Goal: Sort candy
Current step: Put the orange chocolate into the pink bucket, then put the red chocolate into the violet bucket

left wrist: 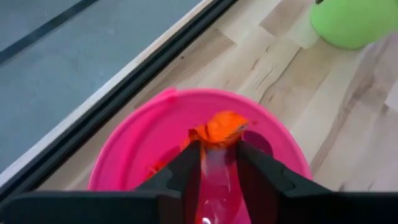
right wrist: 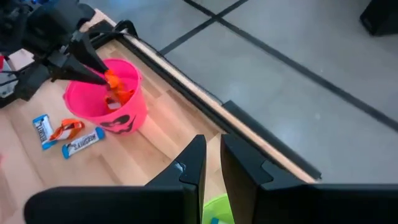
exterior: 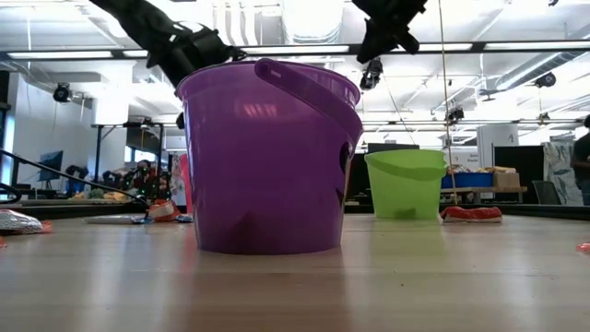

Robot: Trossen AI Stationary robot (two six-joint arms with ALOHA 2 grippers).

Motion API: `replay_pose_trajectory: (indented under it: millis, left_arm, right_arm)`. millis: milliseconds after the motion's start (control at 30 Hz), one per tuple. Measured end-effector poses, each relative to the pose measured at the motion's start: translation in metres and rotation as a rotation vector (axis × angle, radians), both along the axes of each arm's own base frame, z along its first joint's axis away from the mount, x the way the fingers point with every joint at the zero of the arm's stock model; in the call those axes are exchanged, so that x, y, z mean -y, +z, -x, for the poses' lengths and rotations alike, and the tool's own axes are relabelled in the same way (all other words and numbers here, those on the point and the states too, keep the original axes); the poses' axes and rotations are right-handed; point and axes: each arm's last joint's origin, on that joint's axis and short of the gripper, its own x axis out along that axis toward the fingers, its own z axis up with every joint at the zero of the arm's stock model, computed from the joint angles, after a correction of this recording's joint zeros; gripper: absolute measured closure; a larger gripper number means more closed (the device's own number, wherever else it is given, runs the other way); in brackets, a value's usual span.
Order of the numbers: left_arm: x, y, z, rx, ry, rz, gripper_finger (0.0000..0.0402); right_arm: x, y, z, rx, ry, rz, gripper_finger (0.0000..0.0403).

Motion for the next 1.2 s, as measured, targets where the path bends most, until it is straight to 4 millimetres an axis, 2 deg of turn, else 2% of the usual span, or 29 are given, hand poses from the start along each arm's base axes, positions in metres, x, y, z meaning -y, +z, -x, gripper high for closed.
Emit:
replay_pose_trajectory:
  millis: [200, 367, 467, 600, 733, 867, 1067, 1200]
  left_arm:
    - [0.005, 0.003, 0.006, -0.028, 0.002, 0.024, 0.0278]
    - [0.016, 0.008, 0.017, -0.064, -0.018, 0.080, 0.0266]
    - [0.026, 0.017, 0.022, -0.030, -0.022, 0.106, 0.0265]
    - [0.044, 0.038, 0.028, 0.060, -0.027, 0.090, 0.0265]
    - [0.066, 0.057, 0.034, 0.151, -0.042, 0.088, 0.0265]
    - [0.088, 0.069, 0.037, 0.229, -0.049, 0.117, 0.0265]
    - [0.120, 0.076, 0.035, 0.272, -0.064, 0.133, 0.0265]
    - [0.135, 0.076, 0.031, 0.278, -0.054, 0.130, 0.0265]
  right_arm:
    - [-0.007, -0.005, 0.007, -0.039, 0.024, -0.110, 0.0362]
    - [-0.018, -0.014, 0.016, -0.088, 0.087, -0.337, 0.0362]
    - [-0.029, -0.021, 0.023, -0.152, 0.128, -0.526, 0.0362]
    - [-0.048, -0.035, 0.028, -0.309, 0.124, -0.641, 0.0362]
    - [-0.065, -0.053, 0.024, -0.392, 0.165, -0.668, 0.0354]
    - [-0.081, -0.078, 0.018, -0.498, 0.194, -0.645, 0.0328]
    - [-0.106, -0.116, 0.022, -0.646, 0.223, -0.598, 0.0281]
    - [-0.112, -0.147, 0.022, -0.685, 0.210, -0.571, 0.0259]
